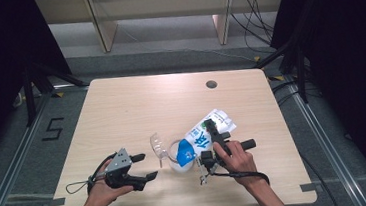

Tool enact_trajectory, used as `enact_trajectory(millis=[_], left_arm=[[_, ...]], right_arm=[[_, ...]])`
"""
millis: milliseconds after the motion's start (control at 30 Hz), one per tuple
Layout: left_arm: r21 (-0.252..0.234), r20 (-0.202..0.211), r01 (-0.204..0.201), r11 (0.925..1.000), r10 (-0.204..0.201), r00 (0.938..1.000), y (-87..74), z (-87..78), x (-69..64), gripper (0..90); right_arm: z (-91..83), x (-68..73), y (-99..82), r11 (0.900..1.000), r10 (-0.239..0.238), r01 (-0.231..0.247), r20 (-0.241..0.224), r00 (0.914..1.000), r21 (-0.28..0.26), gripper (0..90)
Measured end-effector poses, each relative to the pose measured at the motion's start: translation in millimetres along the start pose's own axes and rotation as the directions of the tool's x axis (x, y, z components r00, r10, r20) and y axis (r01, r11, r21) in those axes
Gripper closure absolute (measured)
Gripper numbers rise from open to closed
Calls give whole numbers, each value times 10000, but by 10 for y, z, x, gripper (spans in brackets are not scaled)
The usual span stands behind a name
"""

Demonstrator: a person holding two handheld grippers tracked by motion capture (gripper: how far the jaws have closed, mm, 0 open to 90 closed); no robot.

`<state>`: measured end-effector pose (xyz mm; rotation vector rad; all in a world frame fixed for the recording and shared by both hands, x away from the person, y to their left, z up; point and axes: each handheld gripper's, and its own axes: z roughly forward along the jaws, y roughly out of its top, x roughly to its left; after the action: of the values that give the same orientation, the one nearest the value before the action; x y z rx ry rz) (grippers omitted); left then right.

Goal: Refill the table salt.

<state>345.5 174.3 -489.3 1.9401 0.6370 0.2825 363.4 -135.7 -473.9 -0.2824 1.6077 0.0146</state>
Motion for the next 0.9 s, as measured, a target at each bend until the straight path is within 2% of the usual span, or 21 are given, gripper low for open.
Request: enact_trajectory(millis=[167,200,267,300,333,400,467,533,567,600,633,667,700,767,833,900], left_arm=[[6,-2,-5,10000,5,10000,0,-1,2,216],[2,0,2,10000,-2,10000,0,-1,1,216],[-1,-3,-3,10000,3,10000,0,-1,1,216],[6,-5,-5,10000,5,10000,0,-1,1,216],[5,-4,-6,10000,6,10000,0,-1,1,216],[0,1,6,10000,-6,10000,0,0,0,216],[10,-1,-10,10000,10,10000,0,-1,2,216],[1,3,3,10000,-3,10000,0,-1,2,216],[2,6,6,10000,-6,10000,0,-1,3,216],[15,1,-9,10000,9,10000,0,-1,4,216],[9,2,-1,10000,1,10000,0,0,2,216],[15,1,-8,10000,8,10000,0,-1,3,216],[14,-2,-11,10000,11,10000,0,-1,3,216],[13,-4,-10,10000,10,10000,0,-1,3,216],[55,-54,-17,10000,17,10000,2,-4,2,216],[32,-26,-13,10000,13,10000,0,-1,2,216]], right_arm=[[6,-18,1,9997,-204,205,63,9998,-113,592],[4,-7,1,9999,-62,62,60,10000,-81,592],[2,-21,3,9997,-225,224,-42,9997,-46,593],[4,-10,0,9999,-138,138,68,9999,-84,593],[8,-20,1,9995,-276,278,106,9996,-152,593],[3,-3,-1,10000,-6,7,81,10000,-82,594],[-4,1,-3,10000,62,-62,33,10000,38,596],[5,-29,1,9993,-347,348,114,9993,-124,598],[5,-38,3,9991,-405,405,32,9992,-105,598],[0,-15,-2,10000,-44,44,-26,10000,-16,598],[-2,-18,-2,10000,-90,90,-54,9999,-3,599],[7,-45,2,9988,-454,454,4,9990,-162,599],[15,-55,5,9979,-561,563,76,9984,-314,600],[11,-39,5,9987,-444,444,9,9990,-237,601],[-5,-3,1,10000,45,-45,-80,10000,12,602],[-6,-8,0,10000,29,-29,-106,9999,19,603]])
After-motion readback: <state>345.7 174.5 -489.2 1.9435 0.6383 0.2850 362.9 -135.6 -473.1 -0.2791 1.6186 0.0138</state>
